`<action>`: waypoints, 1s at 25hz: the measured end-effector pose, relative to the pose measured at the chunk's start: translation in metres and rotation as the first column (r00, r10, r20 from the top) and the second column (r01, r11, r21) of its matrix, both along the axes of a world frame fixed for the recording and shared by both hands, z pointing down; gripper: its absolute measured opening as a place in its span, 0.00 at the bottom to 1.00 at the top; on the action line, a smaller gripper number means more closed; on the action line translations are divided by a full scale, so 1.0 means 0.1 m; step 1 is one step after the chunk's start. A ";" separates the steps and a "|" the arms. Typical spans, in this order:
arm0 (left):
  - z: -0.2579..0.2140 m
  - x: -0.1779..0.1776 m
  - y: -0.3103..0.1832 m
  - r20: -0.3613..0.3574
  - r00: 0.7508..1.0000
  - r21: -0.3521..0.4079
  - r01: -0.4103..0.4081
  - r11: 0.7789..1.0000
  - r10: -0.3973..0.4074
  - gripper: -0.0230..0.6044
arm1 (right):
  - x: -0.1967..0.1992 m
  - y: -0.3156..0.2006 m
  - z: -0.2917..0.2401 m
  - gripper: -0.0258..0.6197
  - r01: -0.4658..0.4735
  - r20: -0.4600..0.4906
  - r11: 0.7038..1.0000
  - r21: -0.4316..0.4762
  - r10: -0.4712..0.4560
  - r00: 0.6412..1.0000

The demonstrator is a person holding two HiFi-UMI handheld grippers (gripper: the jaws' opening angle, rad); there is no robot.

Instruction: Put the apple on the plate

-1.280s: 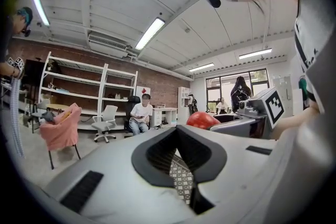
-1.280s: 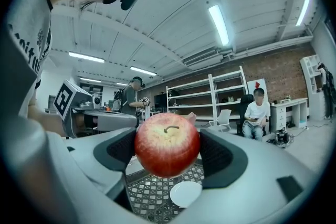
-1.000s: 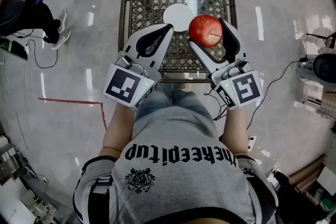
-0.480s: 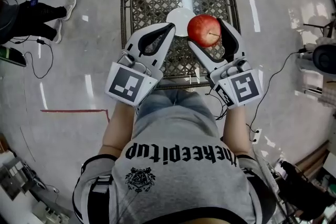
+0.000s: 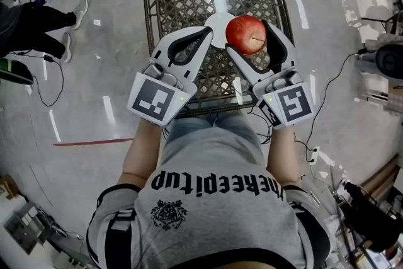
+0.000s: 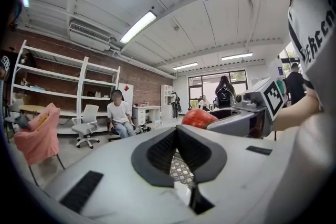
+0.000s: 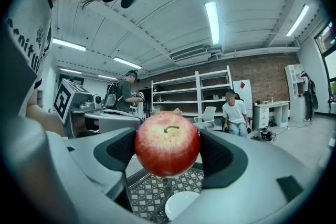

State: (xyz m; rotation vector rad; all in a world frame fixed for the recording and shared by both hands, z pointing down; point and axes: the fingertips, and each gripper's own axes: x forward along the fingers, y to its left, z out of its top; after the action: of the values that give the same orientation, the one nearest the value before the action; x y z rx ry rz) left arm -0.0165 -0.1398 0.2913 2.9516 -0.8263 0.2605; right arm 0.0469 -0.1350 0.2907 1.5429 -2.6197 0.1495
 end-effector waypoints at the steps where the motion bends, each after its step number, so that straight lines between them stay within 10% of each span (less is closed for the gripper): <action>1: 0.02 -0.02 -0.04 0.000 1.000 -0.002 -0.008 1.000 0.008 0.07 | -0.02 -0.04 0.01 0.63 -0.007 0.000 1.000 -0.001 0.007 1.000; 25: 0.36 0.07 -0.23 0.021 0.998 -0.047 -0.065 0.997 0.066 0.07 | 0.03 -0.26 0.40 0.63 -0.055 -0.044 0.996 -0.066 0.052 0.998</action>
State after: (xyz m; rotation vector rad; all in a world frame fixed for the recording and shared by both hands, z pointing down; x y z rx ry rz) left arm -0.0091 -0.1629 0.3271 2.9410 -0.7174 0.3128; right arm 0.0500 -0.1611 0.3309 1.5771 -2.5154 0.2043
